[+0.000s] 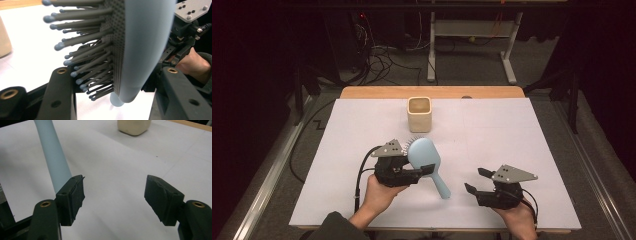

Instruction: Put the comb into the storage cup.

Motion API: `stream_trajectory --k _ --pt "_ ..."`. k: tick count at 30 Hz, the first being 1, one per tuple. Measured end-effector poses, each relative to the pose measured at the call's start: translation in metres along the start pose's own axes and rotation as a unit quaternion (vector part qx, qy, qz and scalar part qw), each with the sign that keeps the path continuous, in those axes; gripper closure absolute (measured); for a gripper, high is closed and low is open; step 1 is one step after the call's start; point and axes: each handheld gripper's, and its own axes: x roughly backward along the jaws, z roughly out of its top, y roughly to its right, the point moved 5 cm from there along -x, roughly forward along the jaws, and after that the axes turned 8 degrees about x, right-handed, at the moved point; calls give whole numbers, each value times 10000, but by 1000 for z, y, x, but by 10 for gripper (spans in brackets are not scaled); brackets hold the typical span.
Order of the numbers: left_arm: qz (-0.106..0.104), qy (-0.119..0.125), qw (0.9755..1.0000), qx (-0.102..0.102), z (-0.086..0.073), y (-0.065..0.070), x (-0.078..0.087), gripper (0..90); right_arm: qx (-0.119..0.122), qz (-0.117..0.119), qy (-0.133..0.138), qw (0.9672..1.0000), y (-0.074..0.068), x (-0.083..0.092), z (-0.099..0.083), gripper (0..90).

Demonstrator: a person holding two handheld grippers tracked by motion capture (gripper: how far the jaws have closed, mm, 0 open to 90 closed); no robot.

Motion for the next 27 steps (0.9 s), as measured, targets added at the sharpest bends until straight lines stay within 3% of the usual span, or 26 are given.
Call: stream_trajectory --k 12,20,27 --pt "85 74 9999 65 4 -5 4 516 -332 -241 58 9991 19 23 -34 313" --pt "150 137 9997 102 9 -7 6 515 -421 -489 464 9968 33 42 -48 310" --pt "214 138 9997 43 15 -8 10 514 -578 -767 518 9940 45 53 -61 310"
